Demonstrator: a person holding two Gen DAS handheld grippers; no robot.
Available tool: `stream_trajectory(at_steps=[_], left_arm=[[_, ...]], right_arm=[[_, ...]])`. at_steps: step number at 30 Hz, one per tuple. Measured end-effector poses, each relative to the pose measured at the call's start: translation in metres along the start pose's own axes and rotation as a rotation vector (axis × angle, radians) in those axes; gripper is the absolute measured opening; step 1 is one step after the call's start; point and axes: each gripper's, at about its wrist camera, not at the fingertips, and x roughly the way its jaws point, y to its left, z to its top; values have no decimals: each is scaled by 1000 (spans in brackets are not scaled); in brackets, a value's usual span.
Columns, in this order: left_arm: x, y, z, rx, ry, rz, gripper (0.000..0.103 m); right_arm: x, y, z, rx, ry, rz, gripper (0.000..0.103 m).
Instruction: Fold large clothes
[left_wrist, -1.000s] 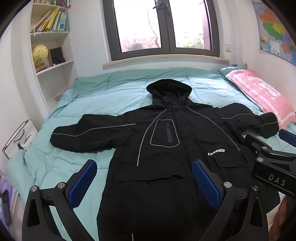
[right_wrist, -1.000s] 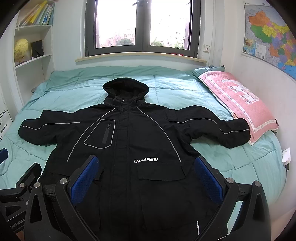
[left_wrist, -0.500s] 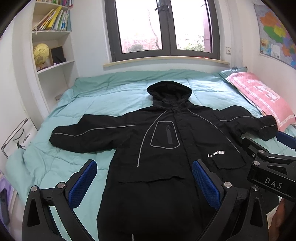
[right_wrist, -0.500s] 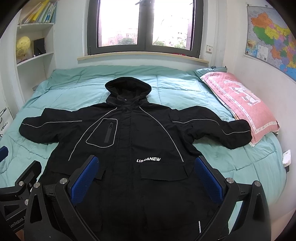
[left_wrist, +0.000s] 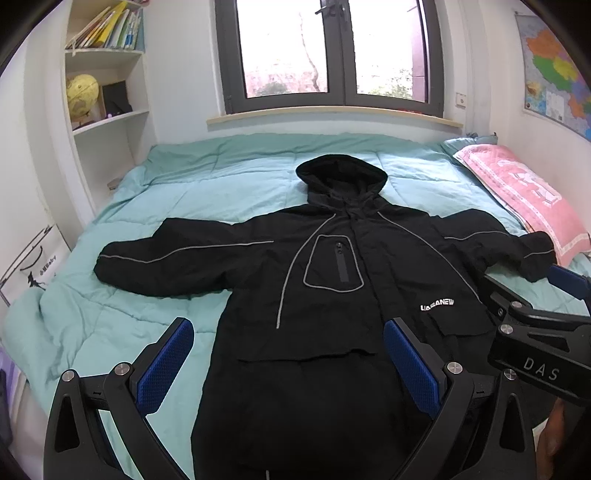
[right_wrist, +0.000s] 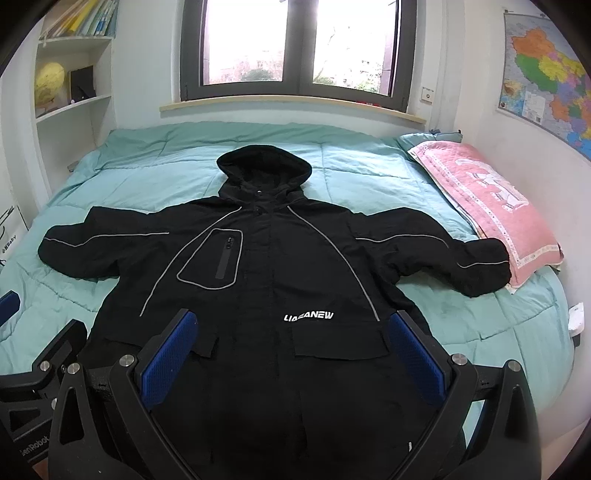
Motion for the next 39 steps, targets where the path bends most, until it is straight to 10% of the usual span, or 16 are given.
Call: stream_trajectory(at_steps=[16, 29, 39], left_arm=[[55, 86, 7, -170, -2, 62, 102], [174, 299, 30, -537, 50, -7, 102], [279, 447, 14, -848, 52, 68, 102]], right_arm=[[61, 37, 18, 43, 8, 51, 103], [212, 100, -36, -154, -60, -71, 103], [225, 100, -42, -170, -49, -67, 103]])
